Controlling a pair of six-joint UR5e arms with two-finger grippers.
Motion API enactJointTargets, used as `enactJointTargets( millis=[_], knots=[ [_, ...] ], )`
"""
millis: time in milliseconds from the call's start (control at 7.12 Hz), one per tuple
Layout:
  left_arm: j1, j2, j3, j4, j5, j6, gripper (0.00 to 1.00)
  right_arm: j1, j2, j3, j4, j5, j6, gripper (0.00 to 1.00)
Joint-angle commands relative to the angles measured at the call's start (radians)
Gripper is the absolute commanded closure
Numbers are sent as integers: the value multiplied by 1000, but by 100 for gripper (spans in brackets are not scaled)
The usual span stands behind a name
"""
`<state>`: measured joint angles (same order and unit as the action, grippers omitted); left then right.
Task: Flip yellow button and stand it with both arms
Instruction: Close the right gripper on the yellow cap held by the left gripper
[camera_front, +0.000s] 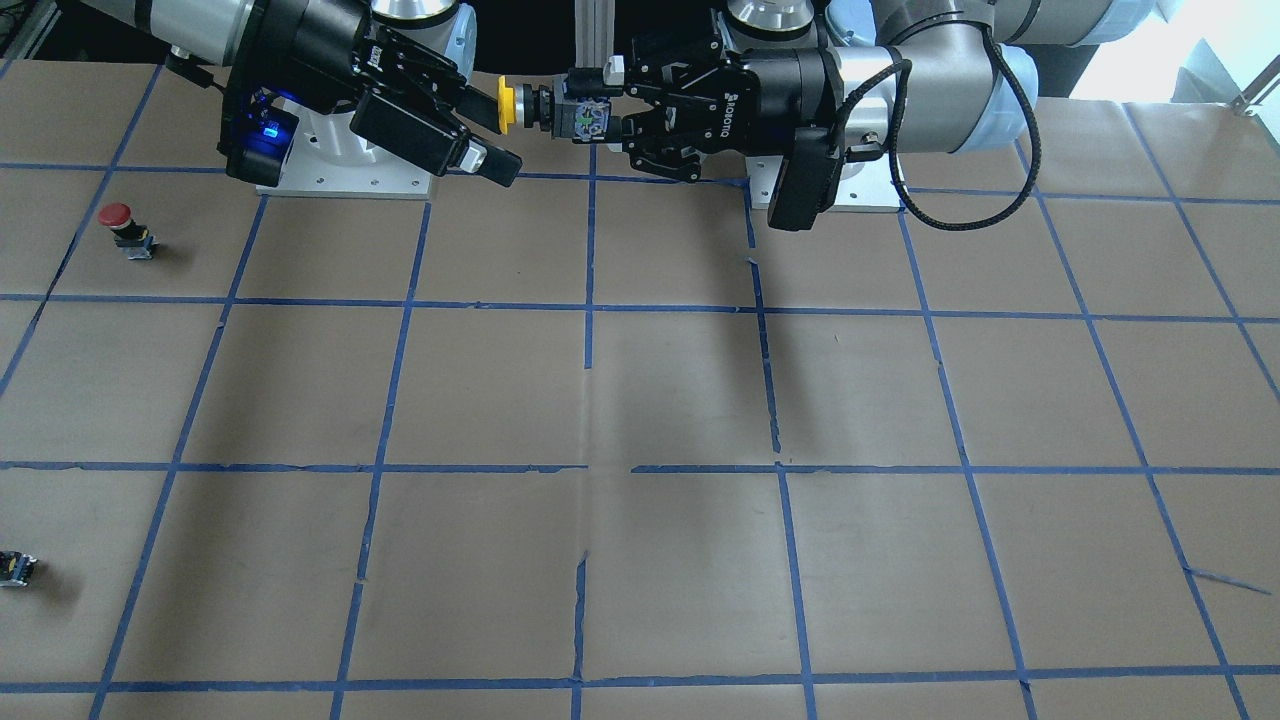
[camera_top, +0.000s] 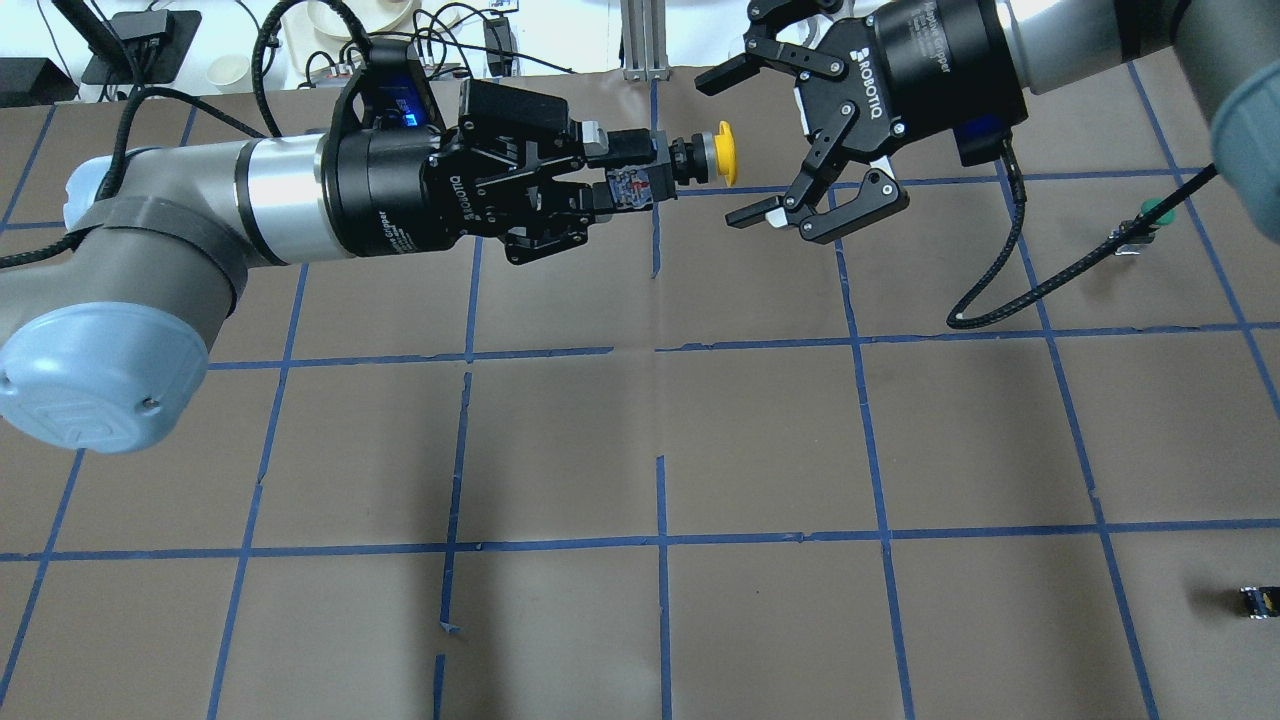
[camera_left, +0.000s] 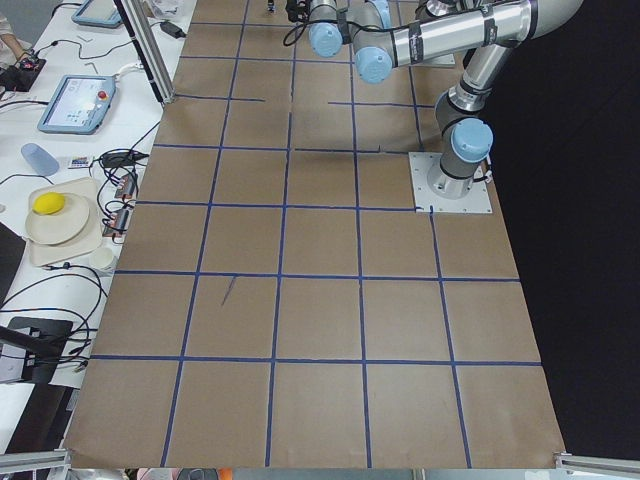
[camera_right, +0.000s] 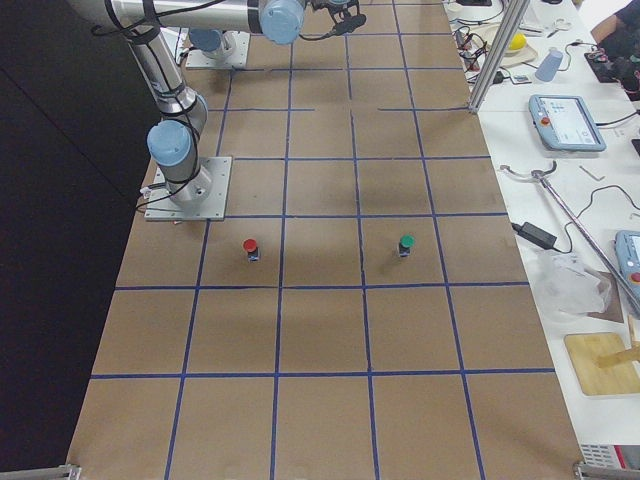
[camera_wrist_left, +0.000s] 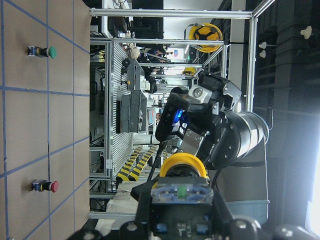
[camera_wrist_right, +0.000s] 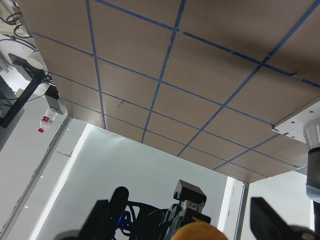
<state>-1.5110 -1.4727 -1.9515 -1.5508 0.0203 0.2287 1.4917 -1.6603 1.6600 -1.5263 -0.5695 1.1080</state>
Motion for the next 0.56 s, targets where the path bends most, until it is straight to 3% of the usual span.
enactJointTargets(
  millis=[0,281,421],
  knots=[
    [0,0,2,0,0,0,97,-1,-35,-3,35,2,24,3],
    [-1,0,2,0,1,0,97,-1,-44,-2,44,0,26,7],
    [0,0,2,0,1,0,97,-1,-42,1,44,5,24,19]
  ],
)
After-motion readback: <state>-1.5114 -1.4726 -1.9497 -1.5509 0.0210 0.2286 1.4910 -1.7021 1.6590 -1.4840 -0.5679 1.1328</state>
